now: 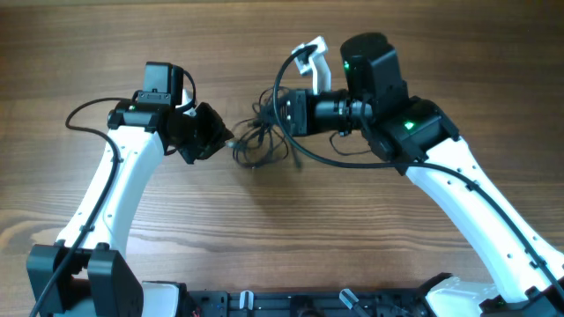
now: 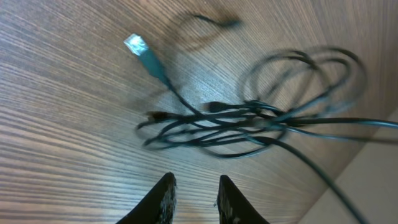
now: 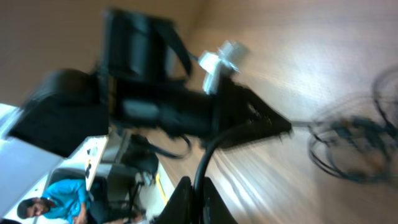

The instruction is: Untangle cables

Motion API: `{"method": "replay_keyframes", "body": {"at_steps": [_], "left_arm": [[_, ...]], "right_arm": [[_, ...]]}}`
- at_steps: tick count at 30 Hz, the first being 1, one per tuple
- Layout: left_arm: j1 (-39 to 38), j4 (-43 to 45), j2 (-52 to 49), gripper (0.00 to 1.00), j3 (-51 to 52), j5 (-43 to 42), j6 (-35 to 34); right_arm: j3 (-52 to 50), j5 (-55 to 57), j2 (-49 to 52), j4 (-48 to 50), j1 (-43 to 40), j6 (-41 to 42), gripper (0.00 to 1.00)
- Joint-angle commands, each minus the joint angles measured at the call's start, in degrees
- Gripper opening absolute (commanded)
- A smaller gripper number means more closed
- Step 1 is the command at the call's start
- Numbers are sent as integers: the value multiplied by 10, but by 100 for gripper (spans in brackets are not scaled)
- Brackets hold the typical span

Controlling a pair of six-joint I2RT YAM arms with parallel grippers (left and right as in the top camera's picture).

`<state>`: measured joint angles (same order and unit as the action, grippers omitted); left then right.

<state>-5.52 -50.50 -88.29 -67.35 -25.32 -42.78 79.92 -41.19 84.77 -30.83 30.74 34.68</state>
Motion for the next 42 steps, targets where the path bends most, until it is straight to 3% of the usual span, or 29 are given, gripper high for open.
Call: {"method": "replay_keyframes", "body": {"at_steps": [1, 5, 9, 11, 14, 23, 26, 32, 40, 42], "left_arm": [[-2, 6, -2, 25, 0, -1, -2], [-3, 6, -2, 25, 0, -1, -2], [-3, 6, -2, 25, 0, -1, -1], [-3, 6, -2, 25, 0, -1, -1], [-3, 6, -2, 25, 0, -1, -1], [-38, 6, -17, 26, 0, 36, -1], [-67, 6, -40, 26, 0, 101, -1], [-103, 1, -103, 33, 0, 132, -1], [-137, -4, -141, 59, 0, 107, 70], [-146, -3, -142, 61, 0, 106, 70]], "right_arm": [[3, 72, 2, -68, -1, -3, 5], [3, 214, 2, -160, -1, -14, 14], [3, 303, 2, -211, -1, 2, 65], [3, 320, 2, -221, -1, 3, 84], [3, 342, 2, -236, -1, 15, 93], [2, 333, 19, -239, 0, 13, 95], [2, 325, 45, -239, 0, 13, 95], [2, 284, 93, -239, 0, 0, 95], [2, 271, 115, -238, 0, -15, 95], [2, 268, 115, -236, 0, -15, 95]]}}
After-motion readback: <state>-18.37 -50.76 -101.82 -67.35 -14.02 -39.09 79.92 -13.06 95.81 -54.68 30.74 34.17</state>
